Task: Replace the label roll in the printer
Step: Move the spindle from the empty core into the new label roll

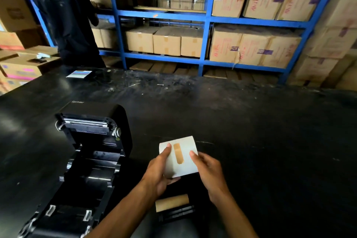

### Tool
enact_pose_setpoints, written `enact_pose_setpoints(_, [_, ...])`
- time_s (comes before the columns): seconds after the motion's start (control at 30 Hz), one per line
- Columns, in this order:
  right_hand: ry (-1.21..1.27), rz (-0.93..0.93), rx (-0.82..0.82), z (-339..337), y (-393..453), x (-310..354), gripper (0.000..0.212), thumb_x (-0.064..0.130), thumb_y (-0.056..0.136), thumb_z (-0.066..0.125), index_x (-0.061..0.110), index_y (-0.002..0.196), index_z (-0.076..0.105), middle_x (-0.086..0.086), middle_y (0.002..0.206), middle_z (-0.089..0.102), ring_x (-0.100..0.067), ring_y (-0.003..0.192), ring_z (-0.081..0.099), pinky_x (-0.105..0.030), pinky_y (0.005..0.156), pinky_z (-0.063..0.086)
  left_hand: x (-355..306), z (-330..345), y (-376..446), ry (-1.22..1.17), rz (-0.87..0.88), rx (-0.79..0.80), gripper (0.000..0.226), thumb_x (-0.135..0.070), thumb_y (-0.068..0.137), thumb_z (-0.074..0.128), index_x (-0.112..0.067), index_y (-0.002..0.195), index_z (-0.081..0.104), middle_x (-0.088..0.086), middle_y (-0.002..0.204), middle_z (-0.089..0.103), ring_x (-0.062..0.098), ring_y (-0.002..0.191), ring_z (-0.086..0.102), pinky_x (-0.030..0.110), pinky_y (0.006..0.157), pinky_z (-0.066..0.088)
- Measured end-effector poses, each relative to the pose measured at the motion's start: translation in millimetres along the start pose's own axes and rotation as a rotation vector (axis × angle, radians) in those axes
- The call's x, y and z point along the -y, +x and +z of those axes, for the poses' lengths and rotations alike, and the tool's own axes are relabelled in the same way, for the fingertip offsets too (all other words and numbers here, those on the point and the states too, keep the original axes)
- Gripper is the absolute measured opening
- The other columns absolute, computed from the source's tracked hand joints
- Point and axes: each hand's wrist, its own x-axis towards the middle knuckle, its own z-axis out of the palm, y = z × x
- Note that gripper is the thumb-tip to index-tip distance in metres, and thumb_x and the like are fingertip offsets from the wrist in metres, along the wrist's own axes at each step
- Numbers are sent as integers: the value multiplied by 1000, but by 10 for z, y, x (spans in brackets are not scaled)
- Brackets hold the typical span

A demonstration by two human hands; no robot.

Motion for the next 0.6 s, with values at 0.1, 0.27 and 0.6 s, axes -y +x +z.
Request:
enact_pose_setpoints(0.1, [-407,-248,-225,-78,-92,21,39,32,80,70,26,118,64,2,140,48,-13,130,42,-36,110,35,49,29,-102,117,57,-1,42,-43,82,67,-7,104,70,12,94,76,26,79,73,38,69,57])
enact_pose_setpoints(0.27, [-681,-424,-207,-85,-286,-43,34,32,84,65,32,118,64,6,152,31,-15,139,18,-28,107,19,143,52,-270,203,116,75,45,-41,85,65,-1,105,70,16,94,76,23,75,73,28,57,55])
enact_pose_setpoints(0.6, [-515,-408,-278,-116,-470,-33,6,28,80,70,24,77,67,13,141,43,-11,129,31,-24,98,27,278,63,-486,248,205,100,37,-34,84,68,-2,101,69,15,90,77,27,79,75,26,56,56])
